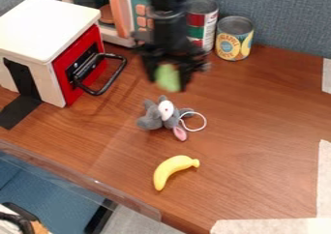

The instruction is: Move green broccoli to the upper right of the table

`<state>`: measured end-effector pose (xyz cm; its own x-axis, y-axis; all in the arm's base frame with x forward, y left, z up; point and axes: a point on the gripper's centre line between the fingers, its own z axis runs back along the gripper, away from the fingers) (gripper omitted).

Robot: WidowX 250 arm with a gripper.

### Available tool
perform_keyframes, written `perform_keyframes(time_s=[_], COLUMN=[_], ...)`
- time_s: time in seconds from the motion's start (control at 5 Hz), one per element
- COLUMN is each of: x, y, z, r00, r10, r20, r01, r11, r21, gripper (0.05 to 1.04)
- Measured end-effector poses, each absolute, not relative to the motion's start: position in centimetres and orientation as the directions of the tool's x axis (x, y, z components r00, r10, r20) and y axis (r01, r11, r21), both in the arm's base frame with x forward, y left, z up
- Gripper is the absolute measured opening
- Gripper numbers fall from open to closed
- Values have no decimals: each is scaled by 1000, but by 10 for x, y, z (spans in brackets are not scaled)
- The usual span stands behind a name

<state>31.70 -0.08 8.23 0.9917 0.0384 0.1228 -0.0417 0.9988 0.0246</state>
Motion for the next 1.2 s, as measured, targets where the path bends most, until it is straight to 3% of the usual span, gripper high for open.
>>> perform_keyframes(time_s=[0.2,0.6,0.8,1.0,1.2], x=[348,403,419,420,413], y=[-14,-38,-45,-47,-48], z=[71,8,-7,-6,-2], r00=[988,993,995,995,995], r10=[73,85,85,76,88], r20=[133,85,60,62,39], r01=[-75,-87,-86,-76,-88], r11=[997,996,996,997,996], r21=[11,23,4,-2,1], gripper=[688,688,688,753,989])
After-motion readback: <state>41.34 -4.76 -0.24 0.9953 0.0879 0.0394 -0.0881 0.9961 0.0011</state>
